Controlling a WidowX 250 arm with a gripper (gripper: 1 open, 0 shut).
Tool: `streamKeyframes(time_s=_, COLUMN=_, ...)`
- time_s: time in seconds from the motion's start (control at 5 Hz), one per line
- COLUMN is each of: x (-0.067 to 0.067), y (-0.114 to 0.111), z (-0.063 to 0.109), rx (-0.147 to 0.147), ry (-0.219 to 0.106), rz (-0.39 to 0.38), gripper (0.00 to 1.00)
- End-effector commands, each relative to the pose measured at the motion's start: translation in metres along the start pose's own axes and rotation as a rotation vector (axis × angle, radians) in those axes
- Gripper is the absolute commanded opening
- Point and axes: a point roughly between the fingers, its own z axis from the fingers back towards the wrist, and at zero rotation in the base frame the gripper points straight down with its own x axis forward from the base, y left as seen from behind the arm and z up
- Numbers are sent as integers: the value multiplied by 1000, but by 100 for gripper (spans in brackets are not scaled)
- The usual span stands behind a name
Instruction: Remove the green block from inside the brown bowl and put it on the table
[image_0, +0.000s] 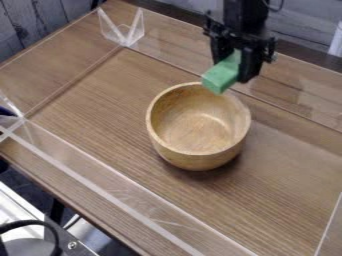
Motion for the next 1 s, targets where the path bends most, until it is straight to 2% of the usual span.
streamKeyframes(time_s=0.0, x=18, y=-2, z=7, rx=26, ry=-68, rz=-56, gripper=0)
streamKeyframes(time_s=0.2, x=10, y=-9, z=-7, rx=85, ry=-131, rz=-52, gripper=0)
streamKeyframes(time_s=0.4, x=3, y=-12, z=-9, rx=137, ry=-193, rz=-43, gripper=0)
streamKeyframes(time_s=0.8, x=-11, y=-4, z=-14, rx=60, ry=-180, rz=-22, gripper=0)
